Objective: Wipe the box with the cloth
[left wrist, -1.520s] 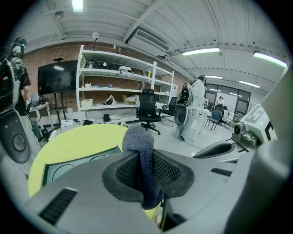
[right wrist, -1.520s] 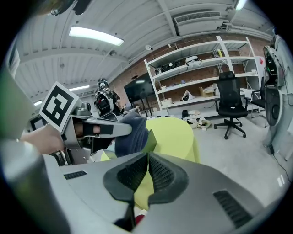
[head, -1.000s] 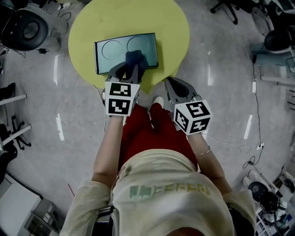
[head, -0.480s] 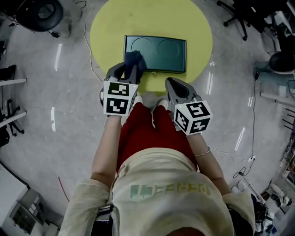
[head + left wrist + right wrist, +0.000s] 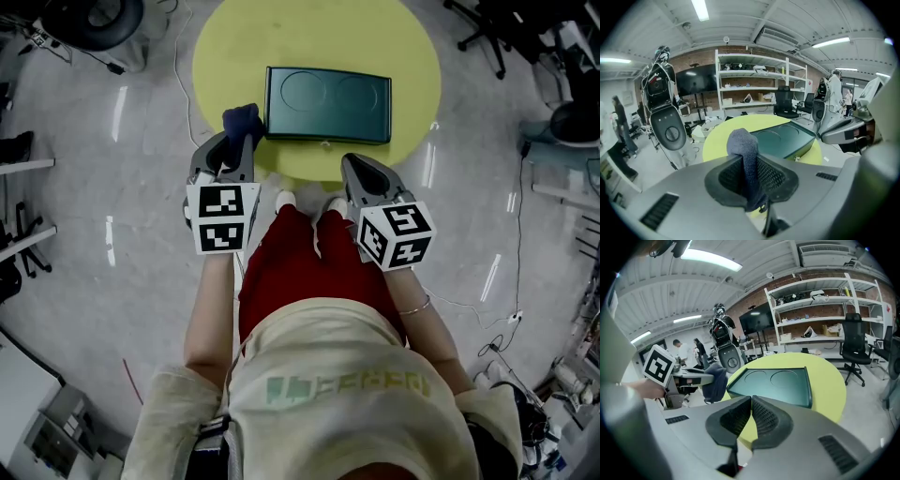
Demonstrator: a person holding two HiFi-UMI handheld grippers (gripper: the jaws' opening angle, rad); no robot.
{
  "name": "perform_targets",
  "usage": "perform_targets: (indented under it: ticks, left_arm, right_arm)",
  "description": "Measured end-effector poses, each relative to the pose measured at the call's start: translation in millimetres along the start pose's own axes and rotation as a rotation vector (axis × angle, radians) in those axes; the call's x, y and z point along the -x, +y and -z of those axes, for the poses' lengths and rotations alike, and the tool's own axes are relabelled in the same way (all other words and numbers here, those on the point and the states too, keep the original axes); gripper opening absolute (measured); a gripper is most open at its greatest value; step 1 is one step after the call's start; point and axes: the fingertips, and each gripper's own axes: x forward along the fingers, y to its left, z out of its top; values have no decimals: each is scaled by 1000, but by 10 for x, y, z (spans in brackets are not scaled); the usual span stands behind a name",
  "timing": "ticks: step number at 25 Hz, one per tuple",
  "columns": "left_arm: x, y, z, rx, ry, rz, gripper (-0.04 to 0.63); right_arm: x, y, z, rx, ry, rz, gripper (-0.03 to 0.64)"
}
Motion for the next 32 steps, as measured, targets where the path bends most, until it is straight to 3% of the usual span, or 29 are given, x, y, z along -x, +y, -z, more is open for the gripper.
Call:
perform_targets:
  ticks: [3, 8, 14, 18, 25, 32]
  left_arm:
    - [108, -171, -31, 16, -24, 43, 61]
    - [164, -861, -155, 24, -51, 198, 61]
    - [-79, -1956, -312, -46, -40, 372, 61]
    - [-200, -2507, -376, -83, -26, 449, 61]
    - [-496, -3020, -246, -87, 34, 513, 61]
    - [-778, -2829, 116, -18, 111, 439, 61]
  right_arm:
    - [95, -134, 55, -13, -6, 24, 38]
    - [387, -365, 128, -48, -35, 65, 38]
    - [758, -861, 231, -97, -55, 114, 38]
    - [1013, -1125, 316, -125, -62, 139, 38]
    - [1235, -1444, 460, -151, -47, 165, 38]
    - [1089, -1348, 525, -119, 1, 119, 38]
